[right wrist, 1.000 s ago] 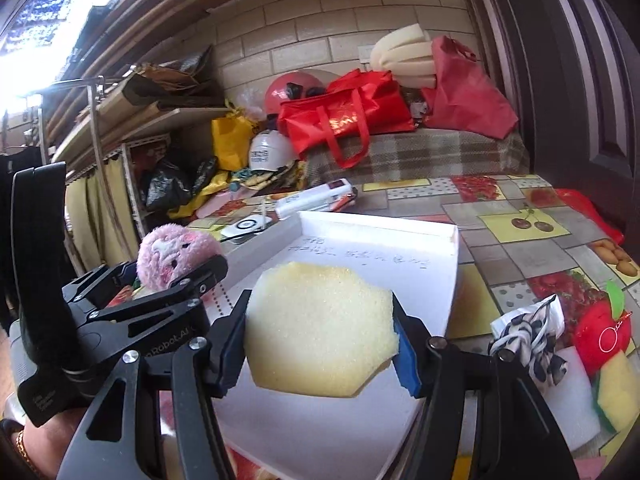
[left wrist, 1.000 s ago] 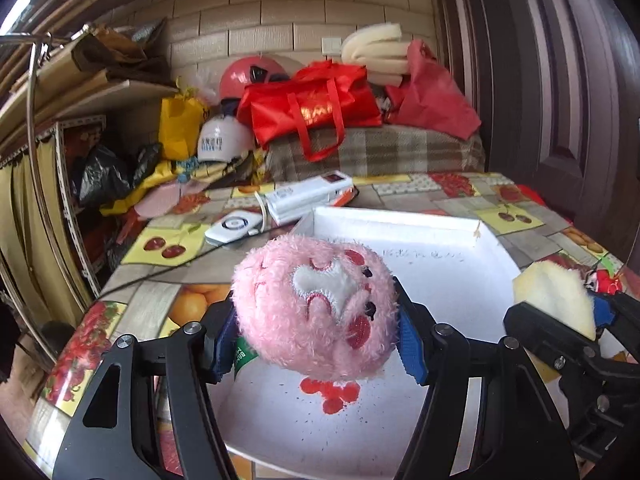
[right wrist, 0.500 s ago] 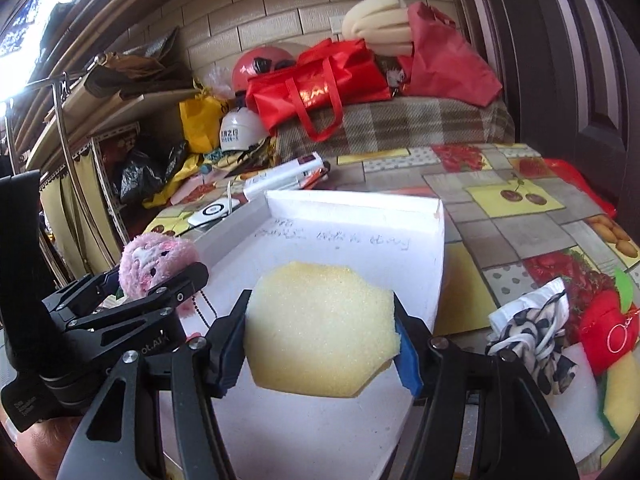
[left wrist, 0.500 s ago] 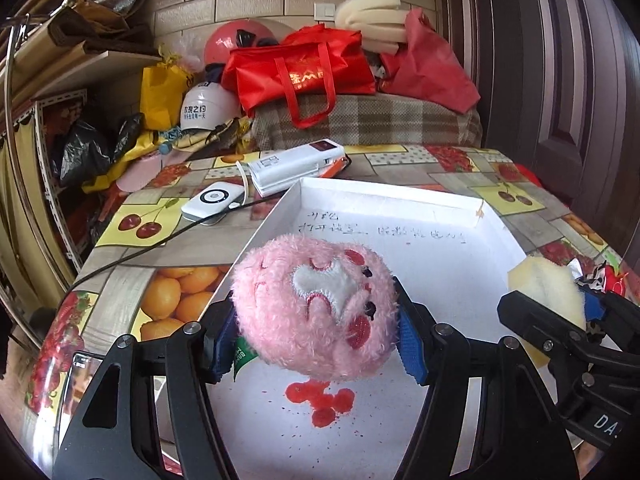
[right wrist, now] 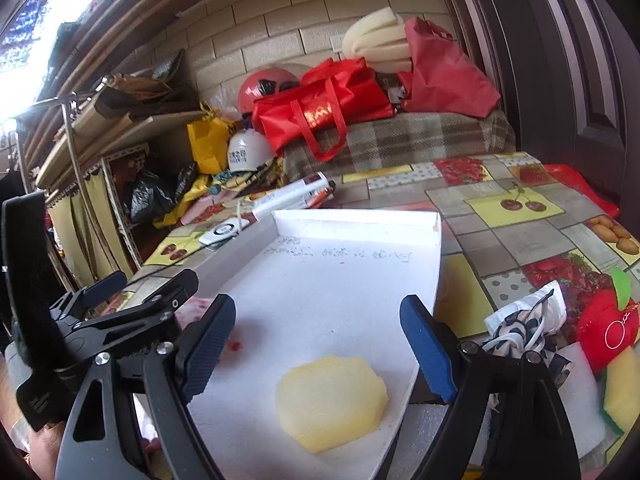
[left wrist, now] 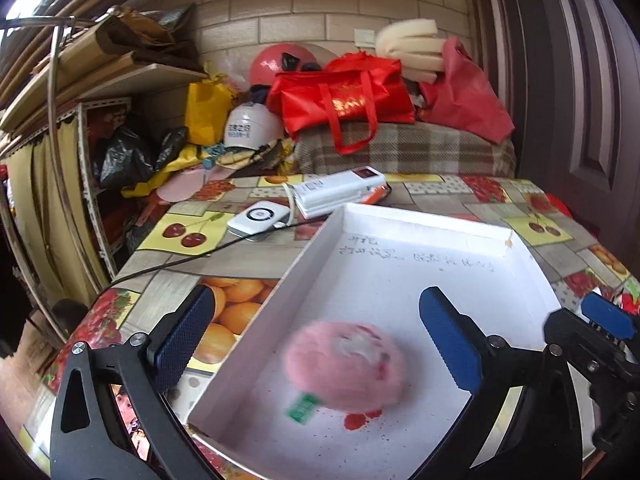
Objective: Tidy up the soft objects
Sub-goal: 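Open the left tool dropping the plush while the right tool releases the sponge into the tray, then reach the left tool to the braided rope toy while the right tool reaches the small tissue pack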
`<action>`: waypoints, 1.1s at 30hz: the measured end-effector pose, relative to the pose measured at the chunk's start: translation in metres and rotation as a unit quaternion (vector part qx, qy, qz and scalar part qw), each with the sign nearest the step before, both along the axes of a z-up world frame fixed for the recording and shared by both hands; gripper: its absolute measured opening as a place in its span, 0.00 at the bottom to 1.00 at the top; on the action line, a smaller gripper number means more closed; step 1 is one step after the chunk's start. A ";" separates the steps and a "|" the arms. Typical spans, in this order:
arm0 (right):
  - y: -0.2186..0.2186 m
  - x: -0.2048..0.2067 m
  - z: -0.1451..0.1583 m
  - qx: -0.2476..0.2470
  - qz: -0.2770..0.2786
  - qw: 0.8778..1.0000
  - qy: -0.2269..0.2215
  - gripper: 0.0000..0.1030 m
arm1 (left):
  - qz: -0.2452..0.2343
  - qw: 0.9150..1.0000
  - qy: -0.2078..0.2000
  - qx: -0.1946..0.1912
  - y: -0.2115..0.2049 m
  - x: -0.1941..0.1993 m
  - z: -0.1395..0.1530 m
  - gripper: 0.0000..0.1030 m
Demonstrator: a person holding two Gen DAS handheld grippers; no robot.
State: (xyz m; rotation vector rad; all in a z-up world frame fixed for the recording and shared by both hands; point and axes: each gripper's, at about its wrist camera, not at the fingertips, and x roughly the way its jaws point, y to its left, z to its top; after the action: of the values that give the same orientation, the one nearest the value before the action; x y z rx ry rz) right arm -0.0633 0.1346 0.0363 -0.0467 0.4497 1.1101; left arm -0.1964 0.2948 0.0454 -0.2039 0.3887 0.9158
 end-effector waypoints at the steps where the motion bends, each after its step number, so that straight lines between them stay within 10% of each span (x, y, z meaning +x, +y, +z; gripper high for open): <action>1: -0.003 -0.002 0.001 0.010 0.003 1.000 -0.003 0.82 | 0.004 1.000 -0.006 0.004 -0.001 -0.002 0.001 1.00; 12: -0.081 -0.035 0.027 0.123 -0.006 0.991 -0.060 0.82 | 0.015 0.996 -0.061 0.060 -0.027 -0.026 0.010 1.00; 15: -0.106 -0.030 0.023 0.167 -0.005 0.984 -0.061 1.00 | 0.014 0.995 -0.092 0.037 -0.032 -0.040 0.010 1.00; 26: -0.164 0.047 0.024 0.092 -0.057 0.993 -0.043 1.00 | -0.059 0.990 -0.125 -0.018 -0.057 -0.046 0.008 1.00; 33: -0.198 0.088 0.016 0.012 -0.061 0.997 -0.048 1.00 | -0.200 0.967 -0.151 -0.040 -0.093 -0.039 0.013 1.00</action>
State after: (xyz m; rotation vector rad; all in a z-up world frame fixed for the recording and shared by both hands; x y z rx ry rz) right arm 0.0244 -0.0633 0.0525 -0.0504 0.3473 0.9888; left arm -0.2354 0.2020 0.0584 -0.3221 0.1722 0.4610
